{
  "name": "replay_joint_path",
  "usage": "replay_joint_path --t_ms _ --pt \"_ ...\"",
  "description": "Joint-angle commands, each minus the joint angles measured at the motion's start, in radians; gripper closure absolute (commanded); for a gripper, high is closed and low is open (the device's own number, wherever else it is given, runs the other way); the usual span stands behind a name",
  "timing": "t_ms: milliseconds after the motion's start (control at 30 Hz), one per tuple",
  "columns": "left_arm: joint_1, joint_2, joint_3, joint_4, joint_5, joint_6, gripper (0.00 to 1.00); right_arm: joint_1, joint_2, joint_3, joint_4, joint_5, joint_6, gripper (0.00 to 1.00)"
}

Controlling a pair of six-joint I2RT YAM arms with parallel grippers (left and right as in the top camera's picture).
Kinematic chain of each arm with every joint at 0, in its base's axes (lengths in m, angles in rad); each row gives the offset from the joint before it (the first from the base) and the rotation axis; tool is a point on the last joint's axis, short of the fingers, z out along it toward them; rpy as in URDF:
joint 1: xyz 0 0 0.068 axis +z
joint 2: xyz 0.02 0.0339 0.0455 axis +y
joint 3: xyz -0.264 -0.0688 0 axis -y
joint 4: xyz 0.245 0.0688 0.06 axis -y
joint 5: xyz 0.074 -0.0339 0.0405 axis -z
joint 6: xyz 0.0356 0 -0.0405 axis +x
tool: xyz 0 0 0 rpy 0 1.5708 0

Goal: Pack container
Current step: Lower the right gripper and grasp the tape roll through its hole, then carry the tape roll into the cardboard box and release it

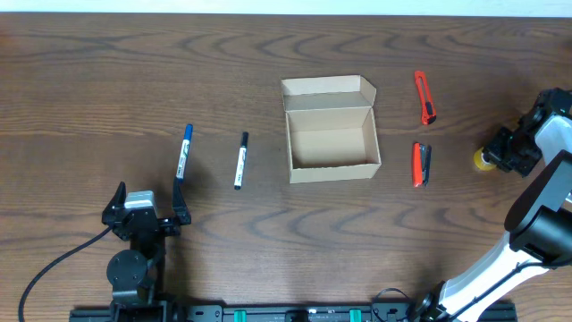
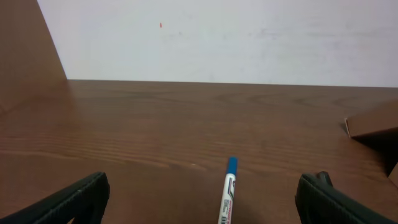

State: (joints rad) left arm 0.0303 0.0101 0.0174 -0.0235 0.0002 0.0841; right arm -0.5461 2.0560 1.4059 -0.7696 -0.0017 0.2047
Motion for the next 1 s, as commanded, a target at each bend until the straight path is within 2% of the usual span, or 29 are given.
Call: replay_joint_path --t_ms 0,200,433,600,833,967 --pt "0.004 -0.006 -0.013 -0.053 0.017 0.014 0.05 0.007 0.006 0.01 -0.004 -0.105 -0.029 0.98" --pt "0.004 -0.006 -0.013 -0.053 0.017 0.014 0.05 0.036 -0.012 0.154 -0.091 -0.183 -0.052 0.99" --pt "0.004 -0.006 -0.013 -0.053 0.017 0.014 0.05 0.124 -0.044 0.497 -0.31 -0.332 -0.099 0.98" --pt "0.004 -0.006 -0.013 -0.053 0.017 0.014 0.05 0.254 -0.079 0.7 -0.448 -0.343 -0.129 0.98" --pt "0.004 -0.006 -0.013 -0.053 0.017 0.014 0.05 0.468 -0.118 0.723 -0.523 -0.335 -0.177 0.99" --pt "0.004 -0.006 -0.013 -0.053 0.017 0.014 0.05 0.594 -0.117 0.711 -0.568 -0.259 -0.176 0.98"
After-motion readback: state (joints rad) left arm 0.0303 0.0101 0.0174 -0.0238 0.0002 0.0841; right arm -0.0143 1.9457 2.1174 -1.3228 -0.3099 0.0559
